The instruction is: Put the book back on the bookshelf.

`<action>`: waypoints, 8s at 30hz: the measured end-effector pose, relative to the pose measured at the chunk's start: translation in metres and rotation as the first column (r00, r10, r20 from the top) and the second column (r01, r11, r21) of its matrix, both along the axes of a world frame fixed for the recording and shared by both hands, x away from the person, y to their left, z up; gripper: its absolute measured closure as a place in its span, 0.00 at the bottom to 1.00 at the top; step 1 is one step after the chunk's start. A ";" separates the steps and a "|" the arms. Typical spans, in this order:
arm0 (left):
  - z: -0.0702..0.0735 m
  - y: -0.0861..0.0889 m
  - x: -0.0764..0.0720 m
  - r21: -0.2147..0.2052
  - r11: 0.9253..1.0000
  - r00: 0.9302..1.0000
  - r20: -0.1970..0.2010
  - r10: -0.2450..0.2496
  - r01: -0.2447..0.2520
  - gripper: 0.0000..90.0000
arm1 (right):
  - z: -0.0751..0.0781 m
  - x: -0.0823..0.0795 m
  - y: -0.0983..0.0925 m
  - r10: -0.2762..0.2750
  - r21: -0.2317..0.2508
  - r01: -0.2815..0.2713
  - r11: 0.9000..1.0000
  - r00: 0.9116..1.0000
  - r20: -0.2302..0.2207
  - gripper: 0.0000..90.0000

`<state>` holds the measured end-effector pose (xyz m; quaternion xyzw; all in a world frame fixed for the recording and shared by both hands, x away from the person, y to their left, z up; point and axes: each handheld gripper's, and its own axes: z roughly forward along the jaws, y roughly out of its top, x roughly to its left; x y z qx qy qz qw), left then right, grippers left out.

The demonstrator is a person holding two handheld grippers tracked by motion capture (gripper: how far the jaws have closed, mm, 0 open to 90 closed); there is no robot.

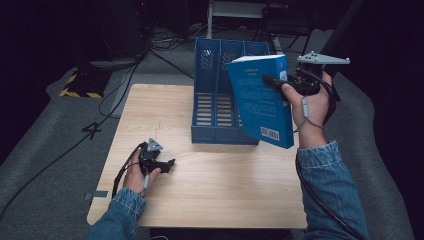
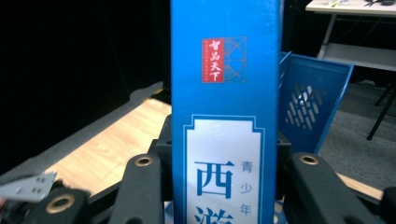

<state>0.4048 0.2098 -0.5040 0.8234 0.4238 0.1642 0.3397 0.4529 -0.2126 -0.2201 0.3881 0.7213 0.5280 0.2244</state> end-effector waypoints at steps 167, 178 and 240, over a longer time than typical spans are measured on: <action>0.000 -0.001 0.002 0.004 1.000 1.000 -0.003 0.005 -0.005 0.21 | -0.113 0.124 0.049 -0.337 -0.105 0.329 0.938 0.939 -0.064 0.64; 0.000 -0.001 0.002 0.005 1.000 1.000 -0.005 0.003 -0.003 0.21 | -0.115 0.125 0.055 -0.348 -0.088 0.343 0.935 0.936 -0.056 0.64; 0.000 0.003 -0.003 0.003 0.999 0.999 -0.014 -0.044 0.044 0.16 | -0.199 -0.058 -0.053 -0.001 -0.279 -0.089 0.956 0.952 -0.306 0.40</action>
